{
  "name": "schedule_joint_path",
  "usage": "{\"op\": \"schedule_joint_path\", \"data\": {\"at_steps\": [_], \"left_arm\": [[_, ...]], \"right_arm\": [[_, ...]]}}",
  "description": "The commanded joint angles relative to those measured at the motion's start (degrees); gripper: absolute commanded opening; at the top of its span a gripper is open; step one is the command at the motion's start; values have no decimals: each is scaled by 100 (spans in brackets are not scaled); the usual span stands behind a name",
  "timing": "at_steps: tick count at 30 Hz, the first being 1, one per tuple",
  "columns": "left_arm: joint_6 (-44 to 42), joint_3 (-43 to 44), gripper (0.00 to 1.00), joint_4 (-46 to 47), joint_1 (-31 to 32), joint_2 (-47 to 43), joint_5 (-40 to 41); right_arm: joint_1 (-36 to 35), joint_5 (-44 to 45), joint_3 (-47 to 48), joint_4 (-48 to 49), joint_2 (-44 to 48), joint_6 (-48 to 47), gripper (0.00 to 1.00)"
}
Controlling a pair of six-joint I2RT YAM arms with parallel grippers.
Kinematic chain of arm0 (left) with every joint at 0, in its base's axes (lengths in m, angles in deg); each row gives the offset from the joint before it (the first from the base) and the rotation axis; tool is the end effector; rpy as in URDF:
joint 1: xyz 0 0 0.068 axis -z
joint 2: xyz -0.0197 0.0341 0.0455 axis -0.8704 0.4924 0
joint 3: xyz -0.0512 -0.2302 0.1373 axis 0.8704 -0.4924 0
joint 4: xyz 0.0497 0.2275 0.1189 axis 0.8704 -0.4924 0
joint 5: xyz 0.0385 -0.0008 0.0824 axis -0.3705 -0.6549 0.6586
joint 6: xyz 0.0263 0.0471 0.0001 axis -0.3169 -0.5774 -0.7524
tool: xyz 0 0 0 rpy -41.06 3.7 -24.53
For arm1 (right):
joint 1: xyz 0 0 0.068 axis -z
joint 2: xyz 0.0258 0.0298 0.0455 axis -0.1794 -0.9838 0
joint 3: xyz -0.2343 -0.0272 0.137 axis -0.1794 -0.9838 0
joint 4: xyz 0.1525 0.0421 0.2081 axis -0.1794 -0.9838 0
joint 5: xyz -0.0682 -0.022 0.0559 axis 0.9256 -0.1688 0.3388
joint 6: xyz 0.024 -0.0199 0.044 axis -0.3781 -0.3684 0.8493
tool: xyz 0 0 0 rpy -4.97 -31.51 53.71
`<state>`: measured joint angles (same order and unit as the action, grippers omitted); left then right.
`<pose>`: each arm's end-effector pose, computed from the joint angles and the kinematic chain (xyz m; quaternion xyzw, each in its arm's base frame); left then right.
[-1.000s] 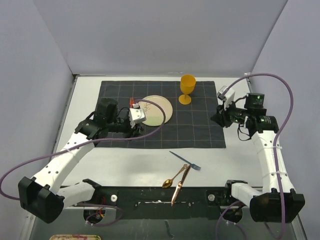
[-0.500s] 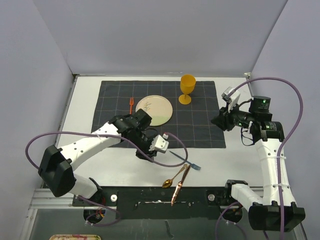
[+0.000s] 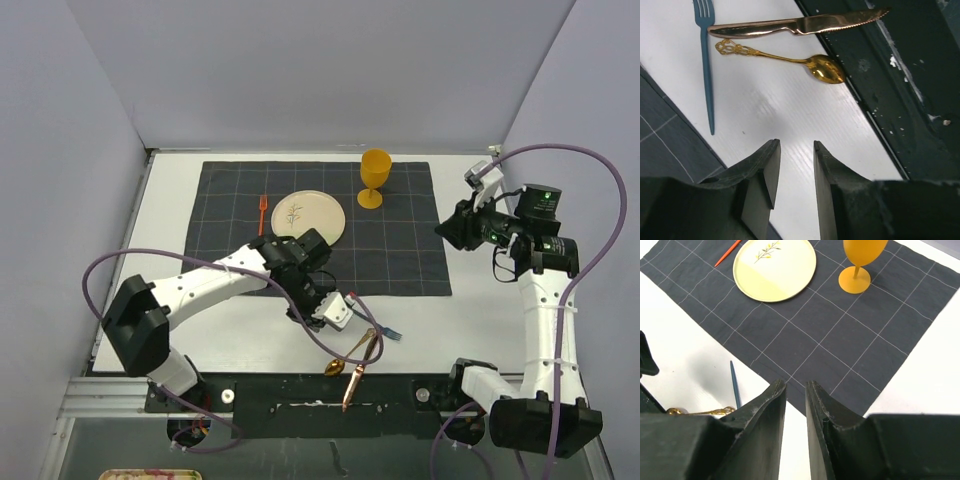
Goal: Set the dinner table for one person
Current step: Pick up the fork at the center of the board.
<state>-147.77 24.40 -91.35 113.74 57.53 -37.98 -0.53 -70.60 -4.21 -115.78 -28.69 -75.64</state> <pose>0.1570 -0.2464 0.2564 0.8228 0.4555 -0.3065 0.1473 0.1991 -0.0087 0.3771 -0.2212 0.8201 0.2421 0.4689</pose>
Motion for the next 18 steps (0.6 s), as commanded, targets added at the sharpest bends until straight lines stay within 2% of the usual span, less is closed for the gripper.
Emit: {"op": "schedule_joint_path", "data": {"at_steps": [1,10,18], "left_arm": [[-490,546,32,148,140,514,-49],[-697,1066,32,25,259,985,-132],[-520,1139,29,636,275,1374,29]], "right_arm": [[145,-205,212,346,-54,153,24],[351,-336,318,543,-310,404,24],[460,-255,465,578,-536,346,24]]}}
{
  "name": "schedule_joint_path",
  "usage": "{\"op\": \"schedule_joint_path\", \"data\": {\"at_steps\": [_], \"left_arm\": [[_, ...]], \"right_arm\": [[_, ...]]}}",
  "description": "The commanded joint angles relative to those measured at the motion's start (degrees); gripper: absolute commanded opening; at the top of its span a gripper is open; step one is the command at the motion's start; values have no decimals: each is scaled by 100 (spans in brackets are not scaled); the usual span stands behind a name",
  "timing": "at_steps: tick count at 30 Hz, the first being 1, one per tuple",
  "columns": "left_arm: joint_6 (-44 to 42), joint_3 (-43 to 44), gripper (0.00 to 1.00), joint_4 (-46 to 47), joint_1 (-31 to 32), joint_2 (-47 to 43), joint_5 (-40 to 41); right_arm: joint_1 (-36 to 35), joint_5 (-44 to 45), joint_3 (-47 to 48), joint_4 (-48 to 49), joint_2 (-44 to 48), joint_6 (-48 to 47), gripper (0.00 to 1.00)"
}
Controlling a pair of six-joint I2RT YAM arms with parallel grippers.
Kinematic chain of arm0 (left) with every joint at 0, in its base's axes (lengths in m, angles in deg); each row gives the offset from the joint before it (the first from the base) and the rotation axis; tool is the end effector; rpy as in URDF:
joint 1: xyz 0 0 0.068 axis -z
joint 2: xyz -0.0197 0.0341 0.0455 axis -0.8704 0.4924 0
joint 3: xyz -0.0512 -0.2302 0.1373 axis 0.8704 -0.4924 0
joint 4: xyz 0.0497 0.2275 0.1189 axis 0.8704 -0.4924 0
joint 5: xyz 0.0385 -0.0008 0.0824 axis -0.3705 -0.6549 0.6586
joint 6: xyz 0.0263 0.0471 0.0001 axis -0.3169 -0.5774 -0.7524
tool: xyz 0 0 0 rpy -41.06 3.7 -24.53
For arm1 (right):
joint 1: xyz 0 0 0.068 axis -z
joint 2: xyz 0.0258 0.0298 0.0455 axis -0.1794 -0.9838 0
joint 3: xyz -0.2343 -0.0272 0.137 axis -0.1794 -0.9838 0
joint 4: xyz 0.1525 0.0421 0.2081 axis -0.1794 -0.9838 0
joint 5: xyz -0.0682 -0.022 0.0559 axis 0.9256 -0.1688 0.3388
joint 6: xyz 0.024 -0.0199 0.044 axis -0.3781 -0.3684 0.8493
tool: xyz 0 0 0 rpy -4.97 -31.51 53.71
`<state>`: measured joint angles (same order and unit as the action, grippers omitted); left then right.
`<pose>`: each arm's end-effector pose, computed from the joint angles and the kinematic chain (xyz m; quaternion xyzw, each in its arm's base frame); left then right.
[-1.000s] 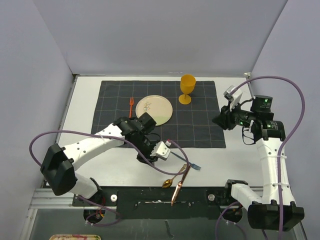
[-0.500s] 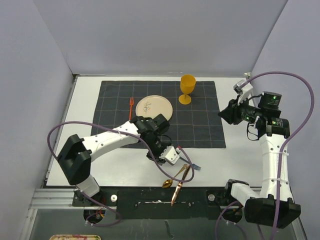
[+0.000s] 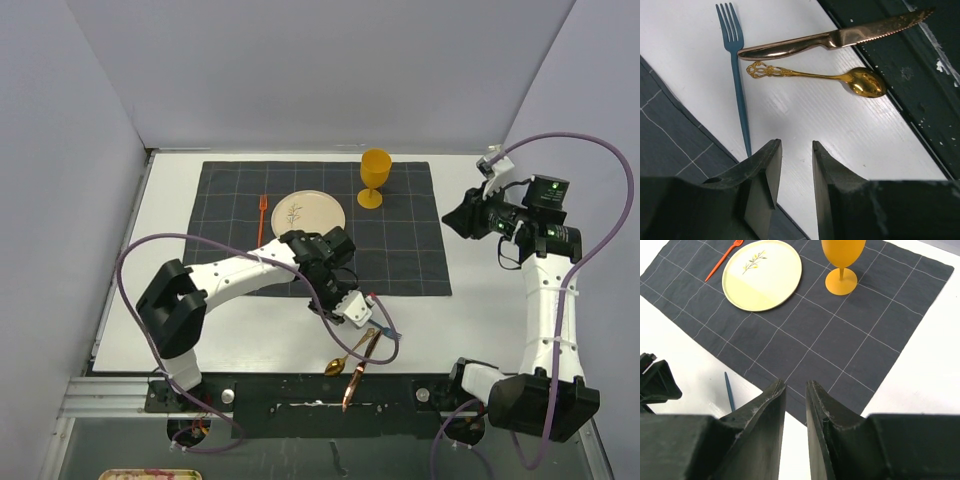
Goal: Set the dinner table for one person
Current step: Pick up the fork at the center of the board.
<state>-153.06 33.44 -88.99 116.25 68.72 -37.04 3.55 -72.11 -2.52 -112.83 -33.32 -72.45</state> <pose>0.1750 -0.2947 0.2427 0.8538 0.3999 -0.2948 0.1558 0.2205 -0.0277 0.3754 -0.1740 0.8278 0.2496 0.4714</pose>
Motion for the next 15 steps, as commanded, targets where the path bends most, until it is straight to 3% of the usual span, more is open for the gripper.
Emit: {"op": "schedule_joint_path", "data": {"at_steps": [1,12,15], "left_arm": [[12,241,29,416,22,301,-74],[163,629,28,456,-50,815,-324],[271,643,28,781,-70,930,-75]], "right_arm": [[62,-108,305,285,-105,26,24],[110,-37,368,330,-225,7,24],[119,-27,348,433,-268,62,24]]}}
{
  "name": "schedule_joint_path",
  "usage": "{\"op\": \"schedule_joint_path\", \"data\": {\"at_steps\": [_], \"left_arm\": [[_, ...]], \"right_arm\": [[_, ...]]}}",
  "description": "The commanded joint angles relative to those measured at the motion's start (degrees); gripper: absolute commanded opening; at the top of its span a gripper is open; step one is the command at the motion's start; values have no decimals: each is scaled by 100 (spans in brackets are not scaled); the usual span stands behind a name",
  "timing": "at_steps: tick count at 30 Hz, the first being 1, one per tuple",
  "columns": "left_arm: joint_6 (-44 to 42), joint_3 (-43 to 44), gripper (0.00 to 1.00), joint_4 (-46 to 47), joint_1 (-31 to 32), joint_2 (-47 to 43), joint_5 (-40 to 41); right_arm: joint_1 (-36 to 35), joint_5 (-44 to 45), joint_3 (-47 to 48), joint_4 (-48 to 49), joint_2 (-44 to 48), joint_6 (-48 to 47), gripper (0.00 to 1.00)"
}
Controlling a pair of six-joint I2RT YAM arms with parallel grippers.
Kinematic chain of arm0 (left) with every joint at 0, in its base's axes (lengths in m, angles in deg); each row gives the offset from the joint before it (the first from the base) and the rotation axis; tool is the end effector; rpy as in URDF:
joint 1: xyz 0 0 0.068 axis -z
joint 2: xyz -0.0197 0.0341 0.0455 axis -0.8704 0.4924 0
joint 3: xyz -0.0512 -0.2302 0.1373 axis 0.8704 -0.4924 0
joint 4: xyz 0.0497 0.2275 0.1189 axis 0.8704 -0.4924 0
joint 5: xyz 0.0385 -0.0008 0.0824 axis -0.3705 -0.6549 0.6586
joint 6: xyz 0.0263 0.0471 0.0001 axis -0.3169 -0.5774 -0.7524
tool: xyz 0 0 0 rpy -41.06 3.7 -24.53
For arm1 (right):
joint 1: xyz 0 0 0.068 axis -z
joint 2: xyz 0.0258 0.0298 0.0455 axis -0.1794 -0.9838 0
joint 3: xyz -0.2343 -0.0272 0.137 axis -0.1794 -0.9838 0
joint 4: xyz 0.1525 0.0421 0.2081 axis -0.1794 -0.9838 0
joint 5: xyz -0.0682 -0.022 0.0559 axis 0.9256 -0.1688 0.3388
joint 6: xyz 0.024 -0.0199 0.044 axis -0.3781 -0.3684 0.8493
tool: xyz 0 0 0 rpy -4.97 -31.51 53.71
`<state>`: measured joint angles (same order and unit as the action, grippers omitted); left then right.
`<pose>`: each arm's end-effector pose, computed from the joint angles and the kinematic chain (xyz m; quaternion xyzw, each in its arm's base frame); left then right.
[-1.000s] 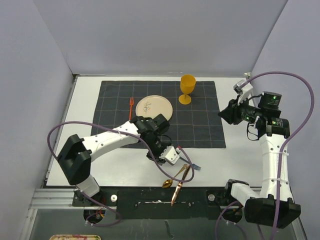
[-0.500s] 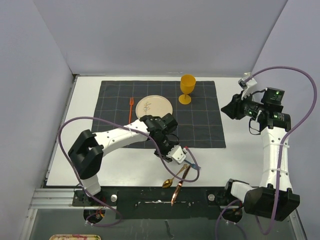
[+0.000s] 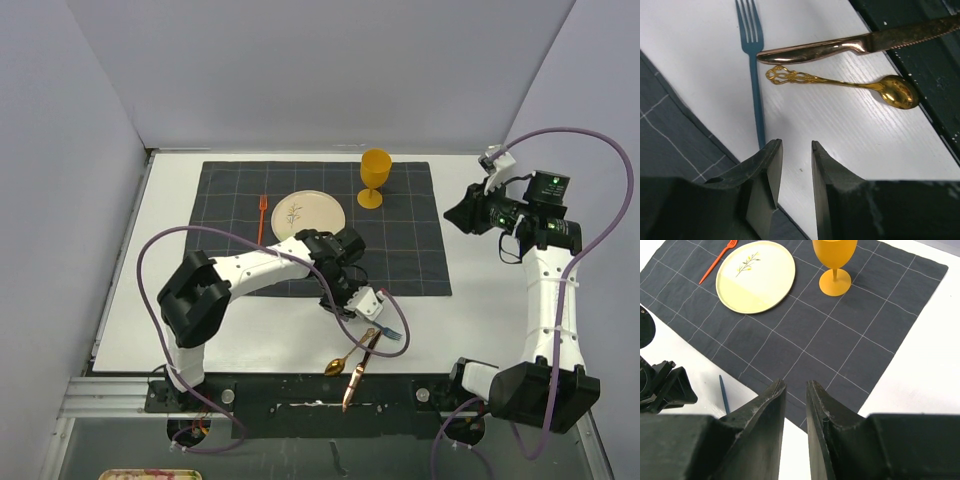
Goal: Set the dinner table for one person
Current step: Pick up the fork at the center of the board.
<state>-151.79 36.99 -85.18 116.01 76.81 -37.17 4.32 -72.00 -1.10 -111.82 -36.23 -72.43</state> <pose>0.1941 -0.3200 0.2137 0.8479 0.4129 -0.2982 0.1472 0.2336 -0.0343 0.3740 -0.1664 0.8310 0.2473 0.4698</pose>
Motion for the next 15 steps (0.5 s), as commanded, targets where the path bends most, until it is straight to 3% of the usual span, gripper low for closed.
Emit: {"op": "schedule_joint_path", "data": {"at_steps": [1,15], "left_arm": [[195,311,28,456,-48,183,-52],[211,148,28,840,-198,469,50]], "right_arm": [[41,-44,227,334,-15,67,24],[105,-148,411,424,-274,182,24]]}}
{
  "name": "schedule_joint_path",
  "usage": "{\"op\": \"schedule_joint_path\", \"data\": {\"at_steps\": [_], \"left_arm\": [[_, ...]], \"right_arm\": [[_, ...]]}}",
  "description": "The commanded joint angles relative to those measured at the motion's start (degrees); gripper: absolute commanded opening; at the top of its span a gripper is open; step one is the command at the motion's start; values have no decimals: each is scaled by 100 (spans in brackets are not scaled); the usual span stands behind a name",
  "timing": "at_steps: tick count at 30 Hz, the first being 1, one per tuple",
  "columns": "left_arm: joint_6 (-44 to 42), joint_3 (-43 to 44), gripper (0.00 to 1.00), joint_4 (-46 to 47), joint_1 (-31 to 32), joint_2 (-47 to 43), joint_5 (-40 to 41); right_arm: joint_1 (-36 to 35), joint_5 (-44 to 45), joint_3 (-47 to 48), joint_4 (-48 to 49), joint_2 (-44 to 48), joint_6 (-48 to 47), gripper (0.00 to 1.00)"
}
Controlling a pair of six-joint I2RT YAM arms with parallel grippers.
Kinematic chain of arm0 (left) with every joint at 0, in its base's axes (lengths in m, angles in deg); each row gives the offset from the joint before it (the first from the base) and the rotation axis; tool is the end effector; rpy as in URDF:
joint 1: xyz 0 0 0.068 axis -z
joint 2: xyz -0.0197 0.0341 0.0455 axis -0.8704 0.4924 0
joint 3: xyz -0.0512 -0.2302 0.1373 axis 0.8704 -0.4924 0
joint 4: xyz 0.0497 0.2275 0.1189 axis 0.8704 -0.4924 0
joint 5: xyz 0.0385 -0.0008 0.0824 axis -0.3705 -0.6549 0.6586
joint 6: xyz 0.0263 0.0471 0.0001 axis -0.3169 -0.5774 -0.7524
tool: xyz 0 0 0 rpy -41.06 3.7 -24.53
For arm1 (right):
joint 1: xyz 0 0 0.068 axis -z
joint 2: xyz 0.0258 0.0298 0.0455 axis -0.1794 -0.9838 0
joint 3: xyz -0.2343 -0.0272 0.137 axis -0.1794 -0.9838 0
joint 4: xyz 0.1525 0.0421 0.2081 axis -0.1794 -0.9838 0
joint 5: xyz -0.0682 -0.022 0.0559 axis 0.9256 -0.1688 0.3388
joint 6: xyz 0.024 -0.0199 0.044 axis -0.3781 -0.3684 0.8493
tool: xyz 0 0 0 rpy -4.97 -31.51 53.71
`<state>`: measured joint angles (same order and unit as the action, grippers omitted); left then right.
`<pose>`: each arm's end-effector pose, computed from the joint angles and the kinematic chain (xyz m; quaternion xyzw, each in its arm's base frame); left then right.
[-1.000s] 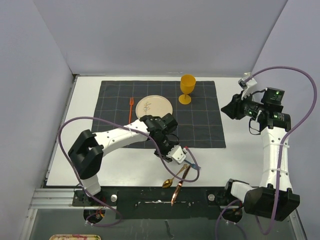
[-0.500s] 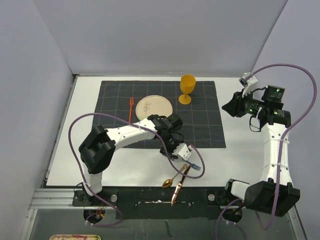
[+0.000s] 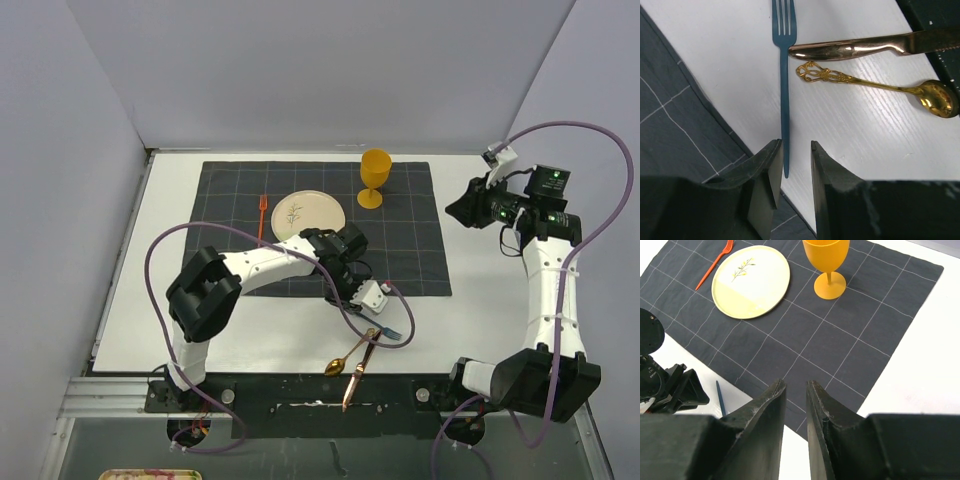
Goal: Set the dinner table for one person
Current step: Pick up the fork at the center of the board.
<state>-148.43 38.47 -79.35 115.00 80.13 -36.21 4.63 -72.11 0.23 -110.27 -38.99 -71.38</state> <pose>0.2115 -0.3322 0.2022 0.8347 0.4357 -0.2889 0.1733 0.2468 -0.0391 0.3728 -0.1573 0.8321 0.2507 0.4690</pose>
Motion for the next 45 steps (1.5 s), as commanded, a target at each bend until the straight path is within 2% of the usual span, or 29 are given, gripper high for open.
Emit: {"op": "schedule_joint_path", "data": {"at_steps": [1,15,45], "left_arm": [[-172,-31,28,247,-107,147,-70],[-317,-213,28,339,-31,335,-93],[-190,371,28,337,-89,726,-136]], "right_arm": [[77,-140,270,267,10,78,24],[112,-204,234,266,66,156,24],[106,-374,299,401,-69,274,24]]}}
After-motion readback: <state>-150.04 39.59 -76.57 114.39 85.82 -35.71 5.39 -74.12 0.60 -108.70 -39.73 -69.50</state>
